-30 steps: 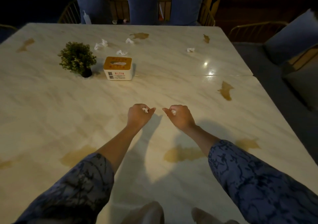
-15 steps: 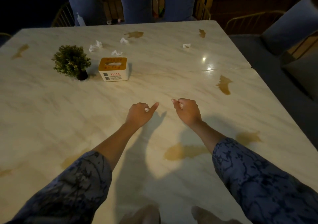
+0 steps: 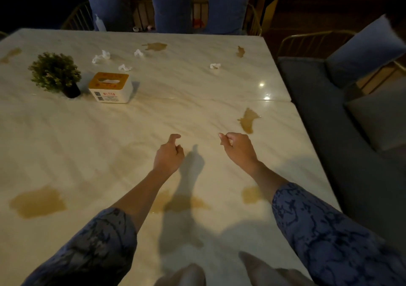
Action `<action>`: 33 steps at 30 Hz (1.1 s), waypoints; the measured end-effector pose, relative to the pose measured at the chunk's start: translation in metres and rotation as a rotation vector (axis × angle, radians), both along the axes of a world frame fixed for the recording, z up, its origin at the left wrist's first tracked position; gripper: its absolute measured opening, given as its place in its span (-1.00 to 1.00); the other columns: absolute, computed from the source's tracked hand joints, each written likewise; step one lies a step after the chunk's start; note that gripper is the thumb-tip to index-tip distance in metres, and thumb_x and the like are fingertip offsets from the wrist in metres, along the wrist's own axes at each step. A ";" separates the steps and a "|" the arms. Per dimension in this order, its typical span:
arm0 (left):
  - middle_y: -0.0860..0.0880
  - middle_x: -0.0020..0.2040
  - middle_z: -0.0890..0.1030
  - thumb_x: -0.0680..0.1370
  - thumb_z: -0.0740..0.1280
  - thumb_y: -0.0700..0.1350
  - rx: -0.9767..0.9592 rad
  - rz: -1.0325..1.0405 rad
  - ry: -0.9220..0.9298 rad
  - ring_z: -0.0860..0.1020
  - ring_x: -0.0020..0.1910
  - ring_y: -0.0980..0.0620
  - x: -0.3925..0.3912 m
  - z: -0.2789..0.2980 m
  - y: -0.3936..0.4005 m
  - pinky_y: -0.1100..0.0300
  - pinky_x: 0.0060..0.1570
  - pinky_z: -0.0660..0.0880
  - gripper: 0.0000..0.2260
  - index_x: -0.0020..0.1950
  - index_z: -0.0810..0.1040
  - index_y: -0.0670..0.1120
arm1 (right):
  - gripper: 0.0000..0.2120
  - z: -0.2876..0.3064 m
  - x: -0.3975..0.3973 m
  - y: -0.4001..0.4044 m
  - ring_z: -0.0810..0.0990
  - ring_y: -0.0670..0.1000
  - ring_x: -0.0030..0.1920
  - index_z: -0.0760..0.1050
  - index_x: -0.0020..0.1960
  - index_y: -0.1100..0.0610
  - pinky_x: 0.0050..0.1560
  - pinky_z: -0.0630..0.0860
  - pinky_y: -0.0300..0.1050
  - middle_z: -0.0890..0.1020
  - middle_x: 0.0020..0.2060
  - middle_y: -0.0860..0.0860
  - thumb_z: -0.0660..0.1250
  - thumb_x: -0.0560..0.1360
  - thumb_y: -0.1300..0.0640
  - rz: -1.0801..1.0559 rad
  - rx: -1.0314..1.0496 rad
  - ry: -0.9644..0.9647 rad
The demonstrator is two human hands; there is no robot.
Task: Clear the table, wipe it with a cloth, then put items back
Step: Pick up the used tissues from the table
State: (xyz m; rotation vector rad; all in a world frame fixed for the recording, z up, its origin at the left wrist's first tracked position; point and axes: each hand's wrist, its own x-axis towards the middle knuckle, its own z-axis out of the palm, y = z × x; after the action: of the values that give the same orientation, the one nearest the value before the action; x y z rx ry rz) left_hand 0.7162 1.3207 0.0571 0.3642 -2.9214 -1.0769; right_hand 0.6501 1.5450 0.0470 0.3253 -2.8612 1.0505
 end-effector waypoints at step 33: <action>-0.09 -0.10 0.68 0.60 0.27 -0.04 -0.097 -0.051 -0.042 0.62 -0.02 -0.10 -0.018 -0.004 0.172 0.20 -0.08 0.45 -0.79 0.01 0.63 -0.13 | -0.62 0.000 0.002 0.140 0.59 0.13 -0.20 0.55 -0.15 0.19 -0.26 0.49 -0.05 0.64 -0.23 0.11 0.22 0.59 -0.11 0.149 0.172 -0.162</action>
State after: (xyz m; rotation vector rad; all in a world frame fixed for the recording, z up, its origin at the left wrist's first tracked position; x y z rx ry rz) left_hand 0.6980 1.4924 0.0529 0.3159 -3.0210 -0.9403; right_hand 0.6520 1.6855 0.0475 0.4940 -3.1234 0.8915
